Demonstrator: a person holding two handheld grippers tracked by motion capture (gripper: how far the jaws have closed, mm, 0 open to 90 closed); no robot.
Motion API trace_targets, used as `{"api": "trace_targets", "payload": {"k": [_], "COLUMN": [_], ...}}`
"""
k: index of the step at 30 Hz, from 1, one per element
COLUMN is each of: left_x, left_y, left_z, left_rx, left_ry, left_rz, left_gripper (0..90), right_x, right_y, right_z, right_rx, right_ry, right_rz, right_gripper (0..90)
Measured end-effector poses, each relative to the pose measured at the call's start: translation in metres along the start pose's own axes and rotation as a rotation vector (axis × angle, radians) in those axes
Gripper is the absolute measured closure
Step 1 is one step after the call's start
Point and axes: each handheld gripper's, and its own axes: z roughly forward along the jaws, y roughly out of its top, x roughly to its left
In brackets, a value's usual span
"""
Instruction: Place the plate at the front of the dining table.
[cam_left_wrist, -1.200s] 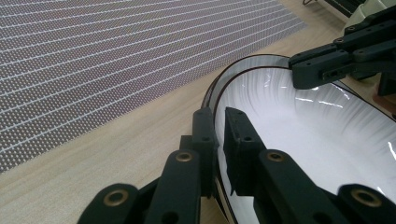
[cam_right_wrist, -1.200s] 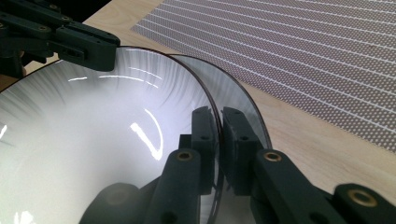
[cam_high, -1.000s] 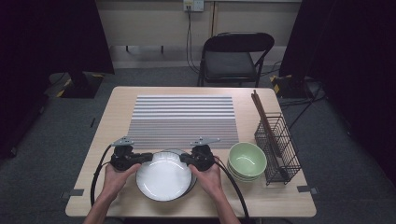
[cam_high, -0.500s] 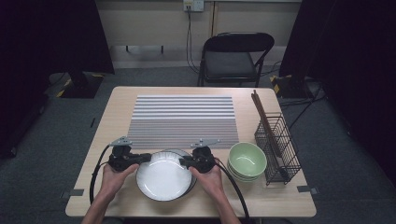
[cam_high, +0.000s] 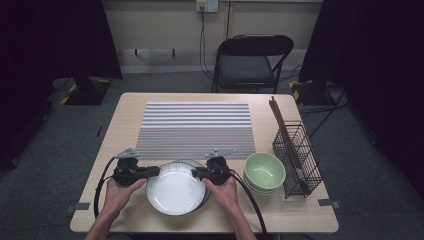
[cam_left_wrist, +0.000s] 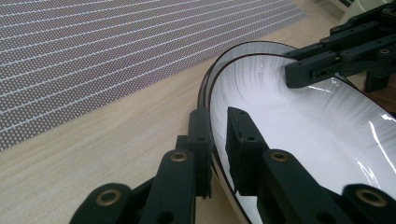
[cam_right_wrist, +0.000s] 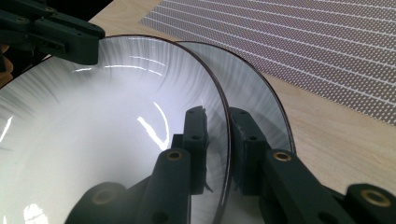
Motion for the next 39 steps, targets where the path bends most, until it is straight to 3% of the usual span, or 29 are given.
{"api": "trace_targets", "payload": {"k": [3,6,10,15,21,29,33,35,37,39], "left_x": [0.002,0.002,-0.004,-0.001,0.003,0.007,0.007,0.005,0.009,0.009], "left_y": [-0.006,-0.007,-0.002,0.001,0.006,0.011,0.018,0.023,0.025,0.026], "left_z": [-0.002,0.001,0.004,0.008,0.011,0.013,0.014,0.015,0.016,0.017], "left_rx": [0.003,-0.004,0.005,0.003,-0.022,-0.065,-0.048,-0.03,-0.046,-0.047], "left_ry": [-0.008,-0.029,0.028,0.015,0.015,0.012,0.03,0.048,0.028,0.03], "left_rz": [-0.019,-0.028,0.004,-0.01,-0.032,-0.039,-0.022,0.015,-0.001,0.009], "left_gripper": [75.0,76.4,81.9,84.5,86.1,86.9,87.1,87.1,87.3,87.3], "right_x": [0.0,-0.001,-0.003,-0.005,-0.008,-0.009,-0.009,-0.008,-0.009,-0.01], "right_y": [0.0,-0.001,0.0,0.0,0.003,0.011,0.015,0.017,0.018,0.02], "right_z": [0.0,0.0,0.0,-0.002,-0.002,-0.004,-0.005,-0.005,-0.006,-0.007], "right_rx": [-0.002,-0.01,-0.011,-0.033,-0.062,-0.094,-0.097,-0.116,-0.131,-0.133], "right_ry": [0.001,0.008,0.015,0.012,-0.01,-0.032,-0.05,-0.066,-0.065,-0.071], "right_rz": [0.001,0.013,0.026,0.049,0.08,0.088,0.072,0.058,0.056,0.055], "right_gripper": [78.8,79.3,80.4,83.3,84.4,85.2,85.1,84.7,84.8,84.9]}}
